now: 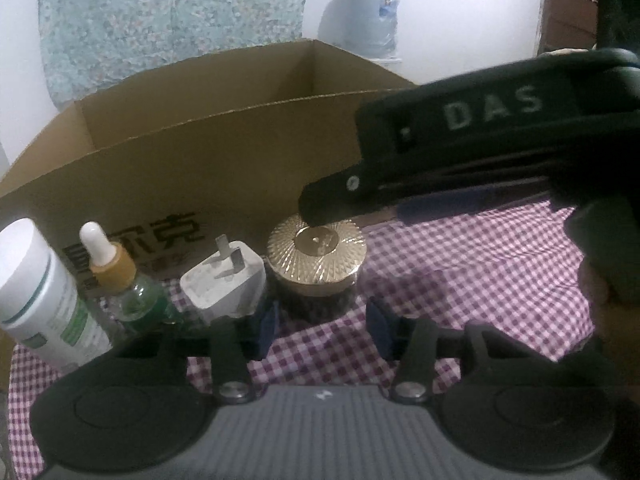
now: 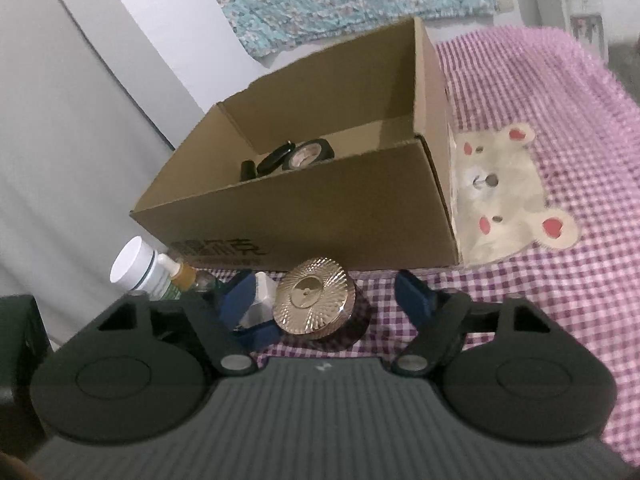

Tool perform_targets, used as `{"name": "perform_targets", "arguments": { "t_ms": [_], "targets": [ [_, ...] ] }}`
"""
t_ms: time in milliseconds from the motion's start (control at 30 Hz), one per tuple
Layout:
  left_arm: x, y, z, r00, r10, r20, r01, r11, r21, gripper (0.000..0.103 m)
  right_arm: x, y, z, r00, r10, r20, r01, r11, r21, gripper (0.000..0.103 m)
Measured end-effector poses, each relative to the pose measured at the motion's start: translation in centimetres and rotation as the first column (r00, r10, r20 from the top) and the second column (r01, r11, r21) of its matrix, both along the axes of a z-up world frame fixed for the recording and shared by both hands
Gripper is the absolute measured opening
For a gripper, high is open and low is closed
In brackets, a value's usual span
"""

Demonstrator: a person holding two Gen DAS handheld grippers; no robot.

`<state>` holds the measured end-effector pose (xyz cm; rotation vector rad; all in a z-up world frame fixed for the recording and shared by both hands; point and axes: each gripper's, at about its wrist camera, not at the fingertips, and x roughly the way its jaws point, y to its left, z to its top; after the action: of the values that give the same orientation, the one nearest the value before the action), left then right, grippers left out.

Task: Organize rigid objects
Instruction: 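Close the right gripper on the gold lid of the jar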

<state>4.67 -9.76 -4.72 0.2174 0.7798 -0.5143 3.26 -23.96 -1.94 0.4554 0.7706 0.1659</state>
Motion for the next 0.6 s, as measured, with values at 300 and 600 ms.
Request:
{"name": "perform_targets", "arguments": {
  "t_ms": [300, 600],
  "targets": [
    [1.1, -1.3, -0.4, 1.000, 0.030, 0.002, -0.030, 1.000, 0.005, 0.049, 1.8, -1.5, -3.1, 0.997, 0.000, -0.079, 0.013, 0.987, 0.160, 0.039],
    [0.9, -1.1, 0.5, 0.999, 0.004, -0.047, -0.005, 1.000, -0.026, 0.049, 0.4, -1.9, -3.1, 0.993, -0.005, -0.120, 0.029, 0.979, 0.200, 0.038]
  ]
}}
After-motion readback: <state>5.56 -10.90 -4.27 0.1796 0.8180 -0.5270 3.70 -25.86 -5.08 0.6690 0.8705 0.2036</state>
